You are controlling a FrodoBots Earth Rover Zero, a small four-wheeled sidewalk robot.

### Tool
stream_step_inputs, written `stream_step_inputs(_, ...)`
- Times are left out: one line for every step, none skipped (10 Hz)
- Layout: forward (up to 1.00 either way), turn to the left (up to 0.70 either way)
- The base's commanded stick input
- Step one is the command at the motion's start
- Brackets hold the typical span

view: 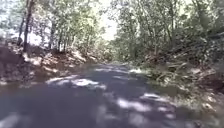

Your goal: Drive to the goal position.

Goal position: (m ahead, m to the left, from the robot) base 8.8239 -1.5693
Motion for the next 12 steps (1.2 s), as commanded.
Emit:
stream_step_inputs(0.45, 0.0)
stream_step_inputs(0.45, 0.0)
stream_step_inputs(0.45, 0.0)
stream_step_inputs(0.45, 0.0)
stream_step_inputs(0.45, 0.0)
stream_step_inputs(0.45, 0.0)
stream_step_inputs(0.45, 0.0)
stream_step_inputs(0.45, 0.0)
stream_step_inputs(0.45, 0.0)
stream_step_inputs(0.45, 0.0)
stream_step_inputs(0.45, 0.0)
stream_step_inputs(0.45, 0.0)
